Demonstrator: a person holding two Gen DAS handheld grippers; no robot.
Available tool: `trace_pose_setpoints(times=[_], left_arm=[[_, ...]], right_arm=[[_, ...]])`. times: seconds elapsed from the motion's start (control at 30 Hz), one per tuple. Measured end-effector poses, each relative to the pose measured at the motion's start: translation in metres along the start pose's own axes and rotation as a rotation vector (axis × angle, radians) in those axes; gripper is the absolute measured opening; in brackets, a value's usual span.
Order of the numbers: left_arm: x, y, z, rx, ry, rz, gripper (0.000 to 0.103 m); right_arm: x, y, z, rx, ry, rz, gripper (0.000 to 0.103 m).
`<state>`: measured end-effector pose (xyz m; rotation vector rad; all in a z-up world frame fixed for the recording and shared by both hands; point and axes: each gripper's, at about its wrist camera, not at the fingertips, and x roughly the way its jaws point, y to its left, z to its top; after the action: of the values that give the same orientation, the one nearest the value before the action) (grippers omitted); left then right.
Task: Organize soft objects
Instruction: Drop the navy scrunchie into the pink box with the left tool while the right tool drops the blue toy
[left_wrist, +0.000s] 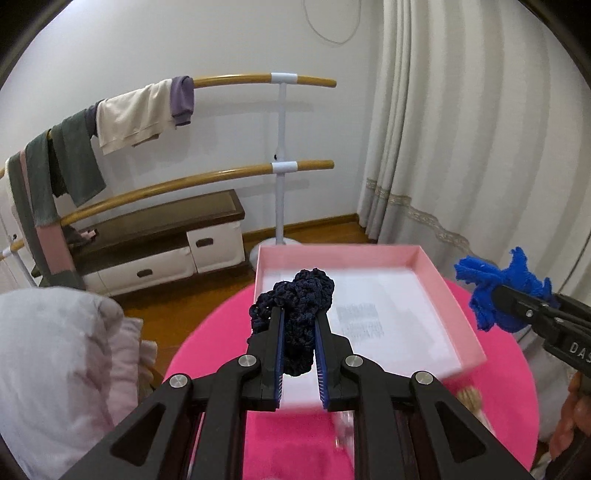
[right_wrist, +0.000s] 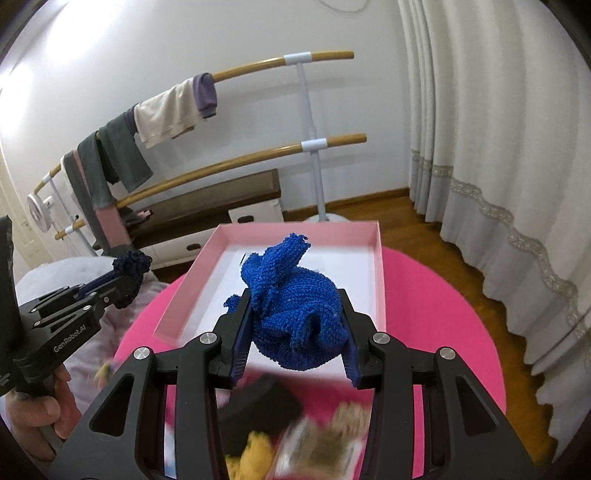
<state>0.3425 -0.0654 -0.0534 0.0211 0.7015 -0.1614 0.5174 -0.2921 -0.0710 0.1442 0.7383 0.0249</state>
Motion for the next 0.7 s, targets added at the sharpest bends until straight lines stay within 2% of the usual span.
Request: trace_pose_setpoints(times=[0.2,0.5,0.57,0.63,0.67,0.7], left_arm=[[0.086,-0.011,0.051,-0.007,0.058,-0.02,0.014],[0.227,-0.017,0.119,-0.028,0.205,-0.072,0.016],[0.255,-0.015,0.132,-0.03,0.234,-0.076,0.026],[0.274,-0.015,0.145,-0.04,0.243,-0.08,0.054],[0.279,-0.015,0.153,-0.047,0.235,-0.079,0.061],[0.28,-0.013,0.157,-0.05,0.219,-0.075,0.074]], right_arm=[[0.064,-0.017,0.036,0.021,0.072,0.017,0.039],[0.151,-0.04,0.05,0.063,0.208,0.006,0.04],[0.161,-0.043,0.051,0.069,0.226,0.004,0.045],[0.17,-0.047,0.052,0.082,0.239,-0.008,0.051],[0.171,-0.049,0.052,0.089,0.245,-0.008,0.055],[0.171,-0.051,0.051,0.1,0.247,-0.005,0.067]])
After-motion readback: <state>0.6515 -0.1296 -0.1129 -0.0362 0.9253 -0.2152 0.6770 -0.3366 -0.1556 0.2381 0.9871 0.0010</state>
